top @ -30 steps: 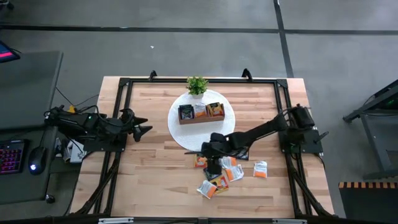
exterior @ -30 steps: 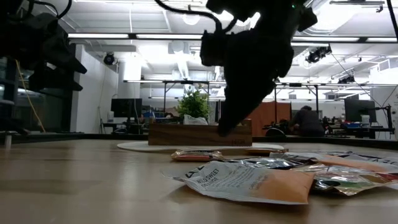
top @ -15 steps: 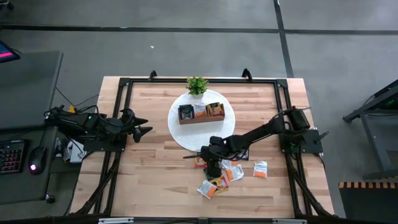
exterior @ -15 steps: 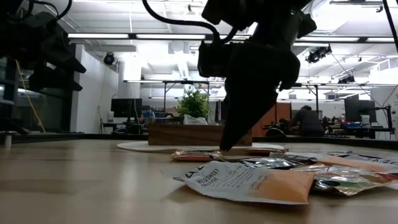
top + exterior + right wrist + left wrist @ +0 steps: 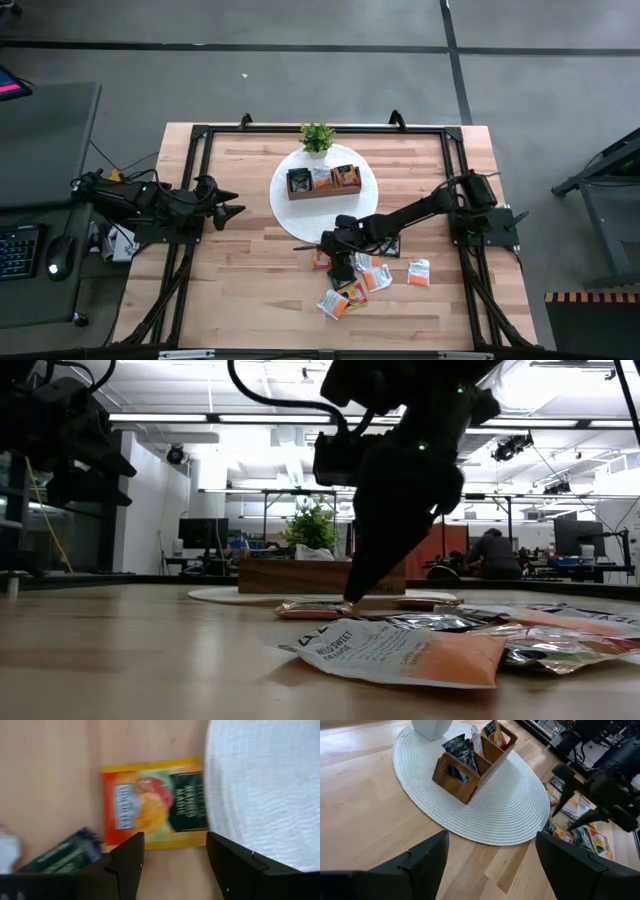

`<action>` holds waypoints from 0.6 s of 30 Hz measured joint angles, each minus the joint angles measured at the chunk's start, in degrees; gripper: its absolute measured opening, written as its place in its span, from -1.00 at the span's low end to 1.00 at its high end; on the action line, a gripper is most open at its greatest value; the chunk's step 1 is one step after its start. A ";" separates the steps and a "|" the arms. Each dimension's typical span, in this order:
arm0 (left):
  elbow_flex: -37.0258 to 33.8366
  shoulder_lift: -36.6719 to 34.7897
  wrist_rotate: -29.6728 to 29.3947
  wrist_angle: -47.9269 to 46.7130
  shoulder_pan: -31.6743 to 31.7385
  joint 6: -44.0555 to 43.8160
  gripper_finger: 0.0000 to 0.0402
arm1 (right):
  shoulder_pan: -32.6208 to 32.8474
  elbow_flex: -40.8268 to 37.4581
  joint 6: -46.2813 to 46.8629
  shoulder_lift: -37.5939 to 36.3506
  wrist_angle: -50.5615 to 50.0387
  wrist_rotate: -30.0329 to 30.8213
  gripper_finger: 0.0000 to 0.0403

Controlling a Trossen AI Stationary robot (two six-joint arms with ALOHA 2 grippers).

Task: Pick & Place Tea
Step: Put the orange tea bag into the right section of the wooden organizer

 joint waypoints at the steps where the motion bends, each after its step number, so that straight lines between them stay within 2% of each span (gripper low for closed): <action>1: 0.00 0.00 -0.02 0.02 0.00 0.00 0.47 | -0.43 0.00 -0.36 0.00 -0.02 0.20 0.04; 12: 0.00 0.00 1.24 -0.06 0.00 0.00 0.47 | -2.65 0.00 -3.46 0.17 0.06 -1.91 0.04; 18: 0.00 0.00 1.49 -0.22 0.00 0.00 0.47 | -2.27 0.24 -4.09 2.80 3.23 -4.03 0.04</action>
